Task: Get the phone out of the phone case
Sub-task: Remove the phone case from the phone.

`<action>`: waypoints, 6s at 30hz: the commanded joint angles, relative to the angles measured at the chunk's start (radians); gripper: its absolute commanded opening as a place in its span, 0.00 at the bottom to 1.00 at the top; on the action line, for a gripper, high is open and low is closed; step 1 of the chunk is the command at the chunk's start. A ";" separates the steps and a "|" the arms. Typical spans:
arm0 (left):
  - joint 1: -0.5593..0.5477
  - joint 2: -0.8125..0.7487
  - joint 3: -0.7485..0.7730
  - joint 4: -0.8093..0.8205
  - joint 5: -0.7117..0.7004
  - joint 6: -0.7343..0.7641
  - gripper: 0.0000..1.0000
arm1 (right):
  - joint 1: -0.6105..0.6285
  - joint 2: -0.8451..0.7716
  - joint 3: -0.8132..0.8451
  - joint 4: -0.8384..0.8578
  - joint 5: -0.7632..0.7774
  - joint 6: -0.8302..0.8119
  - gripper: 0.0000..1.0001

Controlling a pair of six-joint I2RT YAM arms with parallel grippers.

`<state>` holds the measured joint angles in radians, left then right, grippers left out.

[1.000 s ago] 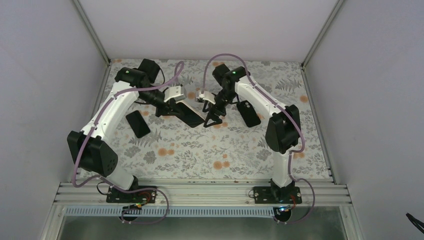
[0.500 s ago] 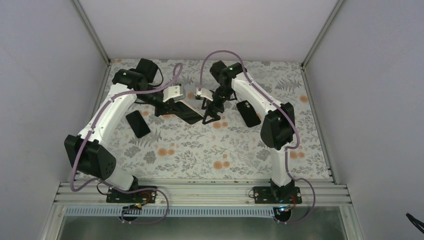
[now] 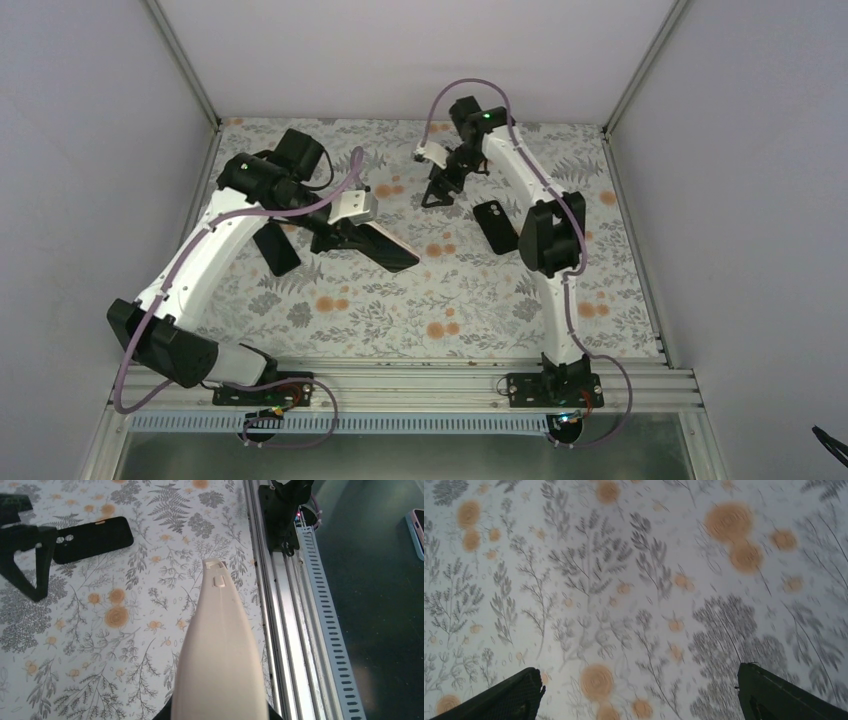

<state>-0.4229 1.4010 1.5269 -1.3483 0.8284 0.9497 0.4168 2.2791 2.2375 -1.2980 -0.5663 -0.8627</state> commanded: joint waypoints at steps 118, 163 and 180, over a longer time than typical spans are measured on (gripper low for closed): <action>-0.005 0.119 0.085 0.348 0.155 -0.240 0.02 | 0.187 -0.386 -0.361 0.402 -0.408 0.202 0.98; 0.215 0.127 0.242 0.937 -0.168 -0.626 0.10 | 0.429 -0.391 -0.198 0.106 -0.583 0.067 0.13; 0.253 0.128 0.356 0.632 0.002 -0.474 0.92 | 0.179 -0.463 -0.319 0.329 -0.537 0.287 0.03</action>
<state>-0.1940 1.5299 1.8202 -0.8753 0.8406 0.4606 0.5800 1.8561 1.9602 -0.9360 -0.9245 -0.6075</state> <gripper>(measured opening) 0.835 0.060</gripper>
